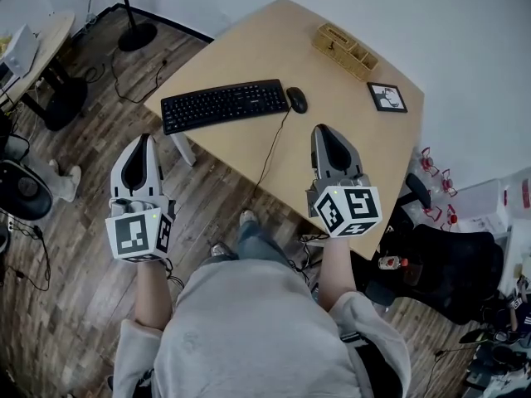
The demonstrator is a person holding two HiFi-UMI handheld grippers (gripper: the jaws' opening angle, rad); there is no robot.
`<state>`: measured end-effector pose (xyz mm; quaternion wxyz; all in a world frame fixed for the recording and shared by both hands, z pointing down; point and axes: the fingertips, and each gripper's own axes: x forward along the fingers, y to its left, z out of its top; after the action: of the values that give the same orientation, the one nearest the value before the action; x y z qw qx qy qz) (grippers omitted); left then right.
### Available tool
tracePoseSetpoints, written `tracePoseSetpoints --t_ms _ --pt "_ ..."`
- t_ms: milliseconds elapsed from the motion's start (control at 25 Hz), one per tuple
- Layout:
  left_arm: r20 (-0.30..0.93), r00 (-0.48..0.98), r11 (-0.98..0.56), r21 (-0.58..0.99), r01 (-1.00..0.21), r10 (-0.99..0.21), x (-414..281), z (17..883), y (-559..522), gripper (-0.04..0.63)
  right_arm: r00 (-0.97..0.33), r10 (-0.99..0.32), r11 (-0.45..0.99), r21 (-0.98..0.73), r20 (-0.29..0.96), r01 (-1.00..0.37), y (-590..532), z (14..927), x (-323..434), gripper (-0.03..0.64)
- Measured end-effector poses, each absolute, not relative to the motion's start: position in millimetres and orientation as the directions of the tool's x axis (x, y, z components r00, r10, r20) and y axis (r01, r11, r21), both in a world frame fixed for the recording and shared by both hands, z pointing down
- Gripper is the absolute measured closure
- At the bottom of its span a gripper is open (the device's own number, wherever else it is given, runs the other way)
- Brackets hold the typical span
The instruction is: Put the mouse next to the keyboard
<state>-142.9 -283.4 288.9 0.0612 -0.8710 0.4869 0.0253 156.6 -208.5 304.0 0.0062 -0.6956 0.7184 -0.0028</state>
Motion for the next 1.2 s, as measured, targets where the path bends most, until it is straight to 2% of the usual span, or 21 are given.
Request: tracePoseSetpoints --t_ms 440,1200 --pt "-0.117 0.518 -0.511 -0.088 -0.855 -0.847 -157.0 281.4 -279.5 0.584 -0.04 -0.998 0.039 0.017 -0.057 -0.999 -204.5 286.6 140.0 0.6" --pt "-0.1 0.509 -0.505 -0.068 -0.861 -0.855 -168.6 293.6 -285.3 0.584 -0.041 -0.998 0.041 0.001 -0.056 -0.999 -213.8 289.8 130.9 0.6"
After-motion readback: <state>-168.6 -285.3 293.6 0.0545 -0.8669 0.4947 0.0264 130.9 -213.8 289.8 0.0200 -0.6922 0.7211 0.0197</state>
